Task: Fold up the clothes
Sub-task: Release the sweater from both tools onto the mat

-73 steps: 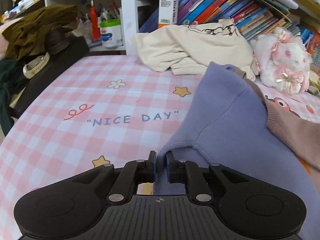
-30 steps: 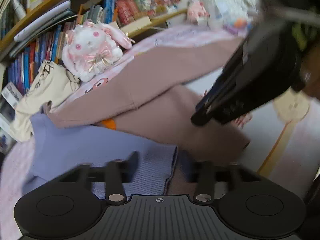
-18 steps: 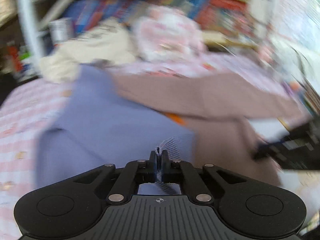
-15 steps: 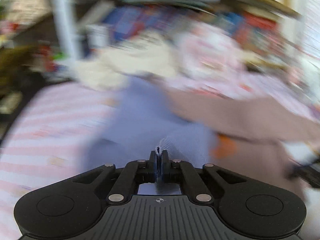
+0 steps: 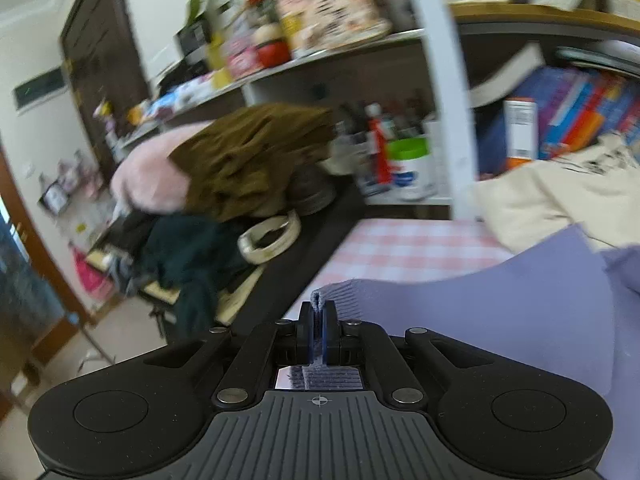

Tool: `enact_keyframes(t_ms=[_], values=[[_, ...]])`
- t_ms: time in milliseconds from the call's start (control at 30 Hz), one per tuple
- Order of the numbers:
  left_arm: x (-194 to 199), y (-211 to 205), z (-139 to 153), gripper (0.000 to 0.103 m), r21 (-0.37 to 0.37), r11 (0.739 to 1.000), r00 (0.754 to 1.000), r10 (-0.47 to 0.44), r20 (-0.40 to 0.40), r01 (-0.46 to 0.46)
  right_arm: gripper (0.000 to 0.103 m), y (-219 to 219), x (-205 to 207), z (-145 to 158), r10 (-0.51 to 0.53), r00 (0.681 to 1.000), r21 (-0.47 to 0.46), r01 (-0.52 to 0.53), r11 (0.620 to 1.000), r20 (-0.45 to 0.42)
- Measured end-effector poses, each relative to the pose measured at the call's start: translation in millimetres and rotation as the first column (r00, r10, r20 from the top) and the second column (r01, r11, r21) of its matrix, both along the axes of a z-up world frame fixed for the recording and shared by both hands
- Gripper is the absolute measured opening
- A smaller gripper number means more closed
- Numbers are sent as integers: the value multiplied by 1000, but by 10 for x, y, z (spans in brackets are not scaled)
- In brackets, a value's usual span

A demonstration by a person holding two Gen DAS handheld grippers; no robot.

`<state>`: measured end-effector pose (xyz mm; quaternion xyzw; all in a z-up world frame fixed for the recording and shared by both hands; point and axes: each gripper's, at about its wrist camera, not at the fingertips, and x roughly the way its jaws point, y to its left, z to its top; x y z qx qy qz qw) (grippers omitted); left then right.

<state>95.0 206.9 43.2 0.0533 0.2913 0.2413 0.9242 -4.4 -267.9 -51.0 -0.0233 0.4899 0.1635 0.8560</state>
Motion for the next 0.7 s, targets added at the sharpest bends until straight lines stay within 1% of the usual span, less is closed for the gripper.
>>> enact_keyframes(t_ms=[100,133,167,233,300,333,367,400,467,500,567,633,700], values=[[22,220,-82,4,-64,997,999,50,-2,-50,13,27,15,3,1,1000,13,0,1000,-22],[35,283,-114,8,-84,994,998,65,-8,-65,13,36,19,4,1,1000,17,0,1000,-29],[32,328,-141,11,-88,993,997,82,-12,-82,13,45,24,5,1,999,21,0,1000,-37],[-2,363,-184,13,-82,991,994,107,-25,-108,13,63,34,8,2,999,30,0,1000,-51],[-68,291,-199,25,-73,992,995,99,-25,-101,13,70,45,6,3,998,33,-1,999,-57],[-114,205,-202,29,-69,995,997,75,-20,-76,13,58,55,1,3,998,34,-1,999,-55],[-166,99,-204,35,-65,997,999,42,-11,-42,14,48,62,-2,4,999,36,-2,999,-54],[-219,-26,-214,39,-67,998,1000,0,-6,0,16,44,54,8,4,999,40,-2,999,-49],[-323,-340,-261,42,-102,989,994,-108,-10,107,28,40,52,51,14,1000,49,-13,999,-21],[-372,-515,-306,42,-127,978,986,-167,-20,163,31,53,38,93,29,999,38,-29,999,17],[-467,-864,-406,42,-174,948,960,-276,-42,265,34,83,14,175,61,994,12,-63,998,90],[-550,-1181,-505,42,-202,919,931,-359,-70,339,34,155,43,205,125,980,-59,-117,991,156],[-633,-1469,-595,42,-215,889,898,-431,-94,404,34,250,87,182,199,959,-143,-173,975,204]])
